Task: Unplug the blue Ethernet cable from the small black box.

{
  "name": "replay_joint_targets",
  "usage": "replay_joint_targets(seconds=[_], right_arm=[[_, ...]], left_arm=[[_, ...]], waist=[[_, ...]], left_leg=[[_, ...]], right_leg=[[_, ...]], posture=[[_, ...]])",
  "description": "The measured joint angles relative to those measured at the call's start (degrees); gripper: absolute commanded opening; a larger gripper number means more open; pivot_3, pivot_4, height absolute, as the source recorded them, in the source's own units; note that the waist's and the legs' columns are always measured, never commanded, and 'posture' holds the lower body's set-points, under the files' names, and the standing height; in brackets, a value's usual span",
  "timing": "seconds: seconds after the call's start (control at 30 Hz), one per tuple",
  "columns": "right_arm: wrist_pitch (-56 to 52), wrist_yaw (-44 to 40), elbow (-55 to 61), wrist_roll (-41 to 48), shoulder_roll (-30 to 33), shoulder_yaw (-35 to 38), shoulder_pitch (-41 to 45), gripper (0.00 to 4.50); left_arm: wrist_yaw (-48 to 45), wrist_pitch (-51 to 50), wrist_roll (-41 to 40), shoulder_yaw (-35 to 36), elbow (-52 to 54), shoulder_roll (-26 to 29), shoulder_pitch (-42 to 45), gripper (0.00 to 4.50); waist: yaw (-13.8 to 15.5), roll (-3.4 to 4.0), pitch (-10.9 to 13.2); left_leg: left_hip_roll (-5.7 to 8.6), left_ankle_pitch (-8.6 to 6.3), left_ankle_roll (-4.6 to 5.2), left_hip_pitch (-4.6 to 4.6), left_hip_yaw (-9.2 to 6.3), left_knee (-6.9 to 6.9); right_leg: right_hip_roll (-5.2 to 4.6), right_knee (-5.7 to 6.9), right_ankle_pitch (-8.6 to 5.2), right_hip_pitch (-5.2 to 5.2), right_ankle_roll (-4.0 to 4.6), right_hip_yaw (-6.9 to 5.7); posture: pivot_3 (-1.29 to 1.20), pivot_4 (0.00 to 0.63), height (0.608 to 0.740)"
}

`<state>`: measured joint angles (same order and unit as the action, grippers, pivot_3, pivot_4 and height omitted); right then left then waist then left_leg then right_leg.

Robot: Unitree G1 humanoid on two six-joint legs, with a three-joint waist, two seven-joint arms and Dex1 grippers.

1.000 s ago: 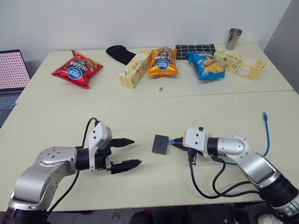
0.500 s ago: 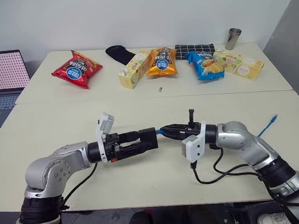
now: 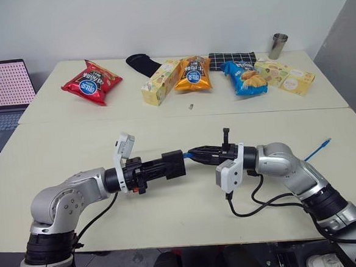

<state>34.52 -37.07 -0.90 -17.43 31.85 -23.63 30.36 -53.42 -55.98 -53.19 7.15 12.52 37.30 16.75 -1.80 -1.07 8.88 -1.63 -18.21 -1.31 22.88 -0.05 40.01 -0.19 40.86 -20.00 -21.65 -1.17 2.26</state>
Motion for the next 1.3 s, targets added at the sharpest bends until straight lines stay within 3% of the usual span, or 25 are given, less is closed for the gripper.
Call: replay_joint_targets(seconds=[0.07, 0.13, 0.3, 0.4, 0.5, 0.67, 0.77, 0.97, 1.3], right_arm=[[0.4, 0.7, 0.0, -1.3, 0.0, 0.0, 0.0, 0.13], [1.1, 1.2, 0.0, -2.2, 0.0, 0.1, 0.0, 0.83], [1.4, -1.0, 1.2, -1.3, 1.0, -0.1, 0.0, 2.03], [-1.7, -6.5, 4.8, 4.8, 4.3, -0.1, -1.7, 2.07], [-12.9, -12.8, 11.5, 15.3, 7.4, 0.5, -5.6, 2.07], [-45.3, -13.8, 25.1, 40.5, 8.6, 5.9, -8.4, 2.07], [-58.9, -11.5, 27.5, 49.9, 7.2, 7.7, -8.1, 2.07], [-72.4, -7.8, 27.6, 57.1, 2.7, 8.9, -6.9, 2.07], [-80.5, -9.2, 24.2, 58.6, 0.6, 8.9, -4.6, 2.07]], left_arm=[[0.0, 0.0, 0.0, 0.0, 0.0, 0.0, 0.0, 0.80], [-0.1, 0.1, 0.1, 0.0, -0.1, 0.0, -0.2, 0.80], [-1.7, 0.8, 1.6, -0.5, -0.5, 1.0, -0.2, 0.80], [-3.5, 1.8, 2.8, -1.2, -1.6, 1.9, -0.1, 0.80], [-6.2, 4.2, 5.2, -3.4, -2.5, 2.6, 0.5, 0.79], [-13.5, 11.1, 10.7, -8.1, -3.8, 4.4, 2.0, 0.79], [-17.2, 14.6, 13.1, -9.9, -4.1, 4.9, 2.6, 0.79], [-21.3, 18.1, 15.5, -11.5, -4.2, 5.3, 4.2, 0.79], [-22.3, 19.7, 16.9, -11.7, -4.2, 5.2, 4.2, 0.79]], waist=[[0.0, 0.00, 0.0], [0.0, 0.00, 0.0], [0.0, 0.00, 0.0], [0.2, 0.00, 0.0], [0.2, 0.00, 0.0], [0.1, 0.01, 0.0], [0.1, 0.01, 0.0], [0.1, 0.01, 0.0], [0.1, 0.01, 0.0]], left_leg=[[0.00, 0.00, 0.00, 0.00, 0.00, 0.00], [0.00, 0.00, 0.00, 0.00, 0.00, 0.00], [0.01, 0.00, 0.00, 0.00, 0.00, 0.00], [0.01, 0.00, 0.00, 0.00, -0.02, 0.00], [0.01, 0.00, 0.01, 0.01, -0.04, 0.00], [0.00, 0.00, 0.01, 0.00, -0.08, -0.01], [0.01, -0.01, 0.01, 0.02, -0.09, -0.02], [0.04, -0.02, 0.03, 0.03, -0.08, -0.02], [0.04, -0.02, 0.04, 0.05, -0.08, -0.03]], right_leg=[[0.00, 0.00, 0.00, 0.00, 0.00, 0.00], [0.00, 0.00, 0.00, 0.00, 0.00, 0.00], [0.00, 0.00, 0.00, 0.00, 0.00, 0.00], [-0.02, -0.03, 0.00, 0.03, 0.00, -0.01], [-0.02, -0.05, 0.00, 0.06, 0.00, -0.03], [-0.02, -0.05, 0.00, 0.08, 0.00, -0.06], [-0.02, -0.08, 0.00, 0.07, 0.00, -0.05], [-0.02, -0.12, 0.00, 0.07, 0.00, -0.03], [-0.02, -0.11, 0.00, 0.05, 0.00, -0.04]], posture=[[0.00, 0.150, 0.740], [0.00, 0.150, 0.740], [0.00, 0.150, 0.740], [0.00, 0.150, 0.740], [0.00, 0.150, 0.740], [0.00, 0.150, 0.740], [0.00, 0.150, 0.740], [0.00, 0.150, 0.740], [0.00, 0.150, 0.740]])
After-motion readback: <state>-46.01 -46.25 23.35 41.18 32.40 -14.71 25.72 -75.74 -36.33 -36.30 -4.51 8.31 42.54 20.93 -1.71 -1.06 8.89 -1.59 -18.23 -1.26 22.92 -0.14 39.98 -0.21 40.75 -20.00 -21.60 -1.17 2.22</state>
